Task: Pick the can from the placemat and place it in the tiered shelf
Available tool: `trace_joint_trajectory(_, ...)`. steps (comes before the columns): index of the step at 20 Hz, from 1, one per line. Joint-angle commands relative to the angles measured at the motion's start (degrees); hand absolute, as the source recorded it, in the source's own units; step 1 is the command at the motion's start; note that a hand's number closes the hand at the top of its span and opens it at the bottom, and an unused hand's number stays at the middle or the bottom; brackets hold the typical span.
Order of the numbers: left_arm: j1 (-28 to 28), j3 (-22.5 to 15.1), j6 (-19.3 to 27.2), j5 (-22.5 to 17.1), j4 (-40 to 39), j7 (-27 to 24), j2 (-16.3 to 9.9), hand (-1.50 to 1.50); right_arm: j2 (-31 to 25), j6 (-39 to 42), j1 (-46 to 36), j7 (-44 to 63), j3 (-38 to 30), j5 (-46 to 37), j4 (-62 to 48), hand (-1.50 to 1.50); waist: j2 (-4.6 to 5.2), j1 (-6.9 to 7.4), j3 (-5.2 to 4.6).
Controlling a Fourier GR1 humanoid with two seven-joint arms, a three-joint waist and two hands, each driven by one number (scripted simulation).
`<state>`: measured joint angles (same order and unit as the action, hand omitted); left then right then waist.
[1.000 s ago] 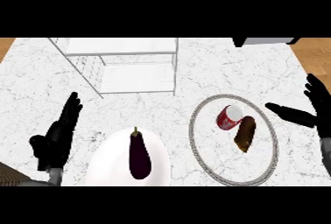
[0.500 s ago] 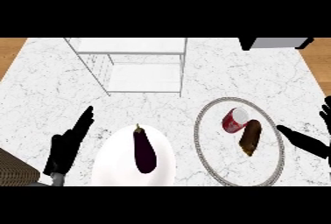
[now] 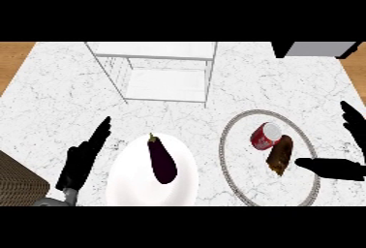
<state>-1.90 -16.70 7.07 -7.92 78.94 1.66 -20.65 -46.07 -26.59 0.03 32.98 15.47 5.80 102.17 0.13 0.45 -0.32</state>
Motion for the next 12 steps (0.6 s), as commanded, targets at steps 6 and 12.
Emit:
trace_joint_trajectory(6, -2.96, -0.11, -1.52, -0.05, -0.51, 0.81, 0.45, 0.0, -15.23, 13.43, -11.02, 30.98, 10.79, -14.69, -1.44, -1.5, 0.53, 2.9, -0.14)
trace_joint_trajectory(12, -2.74, -1.55, -0.11, 2.2, -1.94, 0.18, 3.02, 0.0, -0.65, 20.4, -26.95, 44.73, 18.43, -19.09, -5.14, -1.5, 0.28, 2.44, 0.18)
